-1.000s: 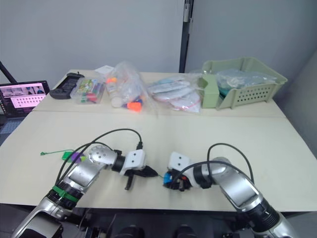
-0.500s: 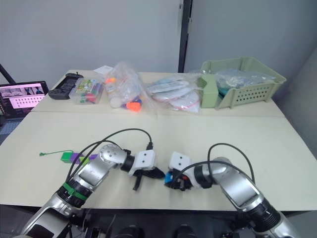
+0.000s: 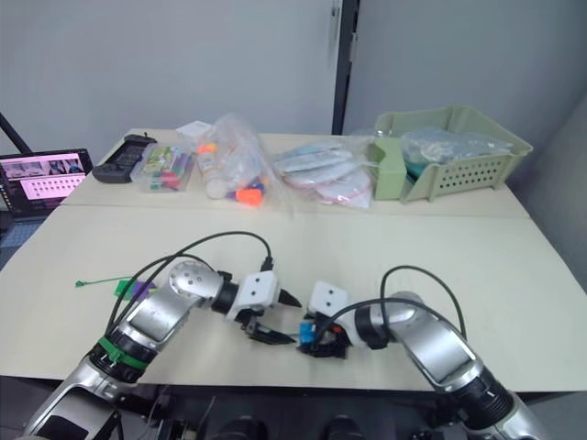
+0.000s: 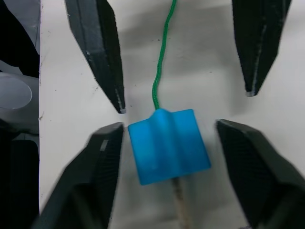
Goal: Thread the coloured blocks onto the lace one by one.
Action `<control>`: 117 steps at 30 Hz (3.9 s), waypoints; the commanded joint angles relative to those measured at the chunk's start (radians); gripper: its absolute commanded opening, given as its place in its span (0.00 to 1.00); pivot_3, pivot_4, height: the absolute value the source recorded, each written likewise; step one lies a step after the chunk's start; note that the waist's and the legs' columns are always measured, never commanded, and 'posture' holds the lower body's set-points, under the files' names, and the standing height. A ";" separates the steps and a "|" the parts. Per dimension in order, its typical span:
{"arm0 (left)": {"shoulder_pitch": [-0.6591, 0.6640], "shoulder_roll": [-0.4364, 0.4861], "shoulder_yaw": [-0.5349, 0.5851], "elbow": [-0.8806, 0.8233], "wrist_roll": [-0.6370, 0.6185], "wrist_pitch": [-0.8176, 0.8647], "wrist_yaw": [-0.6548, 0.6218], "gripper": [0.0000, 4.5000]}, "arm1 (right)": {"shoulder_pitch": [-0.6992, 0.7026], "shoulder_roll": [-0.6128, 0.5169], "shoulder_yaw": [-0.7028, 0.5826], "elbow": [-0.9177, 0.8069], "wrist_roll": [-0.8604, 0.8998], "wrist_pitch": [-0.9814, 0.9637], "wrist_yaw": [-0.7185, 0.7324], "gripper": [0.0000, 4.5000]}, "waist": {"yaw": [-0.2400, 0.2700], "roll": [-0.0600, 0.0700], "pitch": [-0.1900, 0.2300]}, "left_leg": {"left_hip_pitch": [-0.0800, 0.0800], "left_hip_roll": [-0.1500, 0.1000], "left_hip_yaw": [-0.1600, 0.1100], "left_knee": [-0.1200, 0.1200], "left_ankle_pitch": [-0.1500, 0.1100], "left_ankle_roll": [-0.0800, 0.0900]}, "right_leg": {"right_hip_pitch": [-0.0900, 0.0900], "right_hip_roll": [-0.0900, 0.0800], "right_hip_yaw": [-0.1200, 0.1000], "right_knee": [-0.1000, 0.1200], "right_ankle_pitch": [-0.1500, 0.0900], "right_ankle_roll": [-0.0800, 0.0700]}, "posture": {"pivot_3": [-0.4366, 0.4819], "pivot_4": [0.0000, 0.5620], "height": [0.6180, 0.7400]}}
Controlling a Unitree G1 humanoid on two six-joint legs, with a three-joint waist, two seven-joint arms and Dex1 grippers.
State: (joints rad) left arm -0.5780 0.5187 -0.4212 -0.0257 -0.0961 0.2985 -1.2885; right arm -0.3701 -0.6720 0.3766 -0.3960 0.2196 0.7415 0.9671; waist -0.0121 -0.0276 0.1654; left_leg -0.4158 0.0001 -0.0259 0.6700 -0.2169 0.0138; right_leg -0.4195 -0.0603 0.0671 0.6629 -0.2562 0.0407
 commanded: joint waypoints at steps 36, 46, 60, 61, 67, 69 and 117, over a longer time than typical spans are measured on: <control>-0.129 -0.084 -0.195 -0.005 0.142 0.164 0.048 0.29 | 0.152 -0.104 -0.126 -0.064 0.021 -0.076 -0.062 1.00 | 0.000 0.000 0.000 | -0.001 0.000 0.001 0.001 0.000 0.000 | 0.001 0.000 0.001 -0.002 -0.001 0.001 | 0.48 0.27 1.00; -0.130 -0.084 -0.194 0.003 0.146 0.148 0.046 0.29 | 0.171 -0.110 -0.115 0.002 -0.011 -0.164 -0.036 0.52 | 0.001 0.000 0.000 | 0.000 0.000 0.001 0.001 0.000 0.000 | 0.001 0.000 0.001 -0.002 -0.001 0.001 | 0.48 0.27 1.00; -0.079 0.014 -0.106 0.005 0.110 0.060 0.040 0.29 | 0.145 -0.109 -0.114 0.004 -0.005 -0.205 0.006 0.00 | -0.001 0.000 0.000 | 0.000 0.000 0.001 0.001 0.000 0.000 | 0.002 0.000 0.001 -0.002 -0.001 0.001 | 0.48 0.27 1.00; -0.068 0.040 -0.084 0.007 0.101 0.039 0.032 0.29 | 0.133 -0.111 -0.112 -0.004 0.000 -0.195 0.013 0.00 | -0.004 0.000 0.000 | 0.000 0.000 0.001 0.001 0.000 0.000 | 0.002 0.000 0.001 -0.002 -0.001 0.001 | 0.48 0.27 1.00; -0.010 0.237 0.046 0.083 0.048 -0.080 -0.058 0.29 | 0.082 -0.120 -0.095 -0.035 0.006 -0.140 0.036 0.00 | -0.010 0.000 0.000 | 0.001 0.002 0.000 -0.001 0.000 0.000 | -0.001 0.001 0.001 0.000 0.000 0.001 | 0.48 0.27 1.00; 0.003 0.300 0.076 0.149 0.043 -0.141 -0.096 0.29 | 0.070 -0.118 -0.091 -0.038 0.006 -0.131 0.040 0.00 | -0.008 0.000 0.000 | 0.001 0.001 0.000 -0.001 0.000 0.000 | -0.001 0.001 0.001 0.000 0.000 0.001 | 0.48 0.27 1.00; -0.334 0.447 -0.222 -0.045 0.328 0.234 -0.321 0.99 | 0.032 -0.003 -0.042 -0.026 -0.007 -0.079 -0.057 0.00 | -0.006 -0.005 0.003 | -0.006 0.001 0.001 0.006 0.000 0.001 | -0.003 0.001 -0.002 0.001 -0.001 0.002 | 0.48 0.27 1.00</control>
State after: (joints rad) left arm -0.9031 0.9702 -0.6521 -0.0562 0.2117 0.5296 -1.6102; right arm -0.3352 -0.6749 0.3454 -0.3840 0.2102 0.6623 0.9120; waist -0.0183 -0.0323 0.1681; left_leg -0.4224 0.0011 -0.0251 0.6758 -0.2174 0.0146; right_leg -0.4227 -0.0591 0.0656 0.6634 -0.2573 0.0423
